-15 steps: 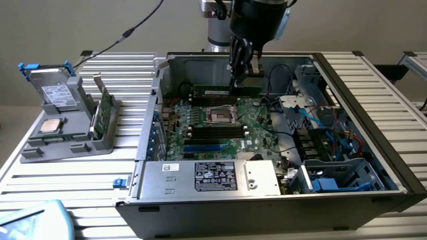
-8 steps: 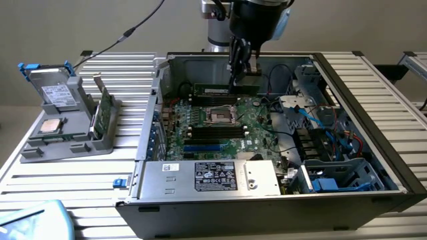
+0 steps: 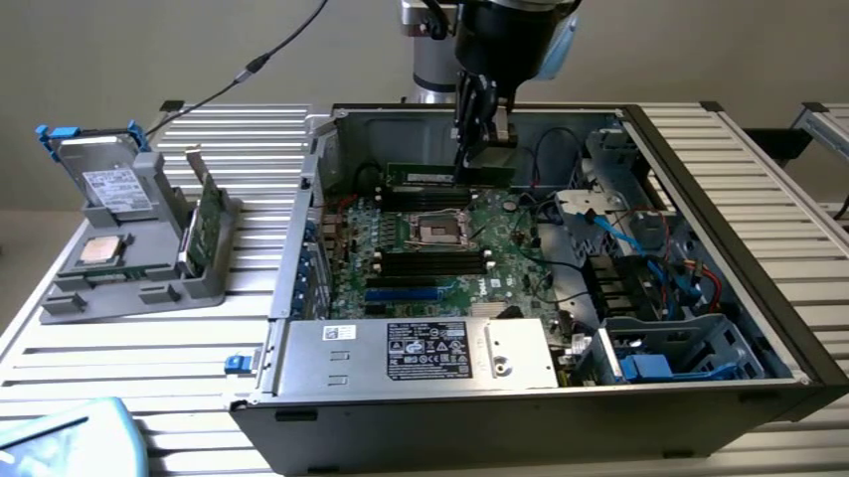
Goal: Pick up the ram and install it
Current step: 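Pick up the ram and move it above insertion slot, then insert the ram into the slot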
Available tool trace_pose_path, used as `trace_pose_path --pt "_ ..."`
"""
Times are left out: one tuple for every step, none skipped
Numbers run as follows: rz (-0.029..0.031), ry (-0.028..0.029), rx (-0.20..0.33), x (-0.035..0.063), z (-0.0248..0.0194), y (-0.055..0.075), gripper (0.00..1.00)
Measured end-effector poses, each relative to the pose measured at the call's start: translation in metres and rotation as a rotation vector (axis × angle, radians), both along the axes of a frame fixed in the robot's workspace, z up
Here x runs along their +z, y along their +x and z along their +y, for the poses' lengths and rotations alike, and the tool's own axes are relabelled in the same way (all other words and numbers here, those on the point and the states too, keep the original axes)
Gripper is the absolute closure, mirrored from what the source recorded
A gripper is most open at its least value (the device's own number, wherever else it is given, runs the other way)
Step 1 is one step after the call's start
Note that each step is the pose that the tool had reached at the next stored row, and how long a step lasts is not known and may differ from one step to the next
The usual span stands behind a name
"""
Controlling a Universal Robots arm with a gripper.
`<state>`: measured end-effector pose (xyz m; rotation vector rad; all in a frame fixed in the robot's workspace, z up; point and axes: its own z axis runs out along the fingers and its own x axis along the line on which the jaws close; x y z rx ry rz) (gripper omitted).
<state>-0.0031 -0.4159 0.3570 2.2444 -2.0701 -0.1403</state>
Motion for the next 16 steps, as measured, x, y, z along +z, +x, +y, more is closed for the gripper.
trace_pose_path --pt "0.0 -0.0011 0.0 0.0 0.0 0.0 0.86" --pt "-0.0001 -0.0025 0.0 -0.0001 0.0 0.0 0.86" --pt "0.0 -0.0028 0.0 0.0 0.0 0.0 0.86" --pt "0.0 -0.0031 0.0 0.0 0.0 0.0 0.86" --pt "0.0 -0.0034 0.0 -0.0001 0.0 0.0 0.86" --pt "-0.0001 -0.0036 0.0 -0.0001 0.0 0.0 0.86" --pt "0.0 -0.004 0.0 0.0 0.0 0.0 0.86" --pt "-0.0001 -0.0042 0.0 -0.0001 0.0 0.0 0.86" --pt "0.0 -0.0045 0.0 -0.0001 0.0 0.0 0.86" --pt "0.0 -0.0048 0.0 0.0 0.0001 0.0 0.86" --pt "-0.0001 -0.0047 0.0 -0.0001 0.0 0.0 0.86" --pt "0.0 -0.0048 0.0 -0.0001 0.0001 0.0 0.86" --pt "-0.0023 -0.0051 0.0 -0.0006 0.0004 -0.0002 0.86" --pt "-0.0053 -0.0056 0.0 -0.0016 0.0013 -0.0006 0.86" --pt "-0.0069 -0.0056 0.0 -0.0031 0.0024 -0.0013 0.86" --pt "-0.0082 -0.0054 0.0 -0.0049 0.0038 -0.0022 0.86"
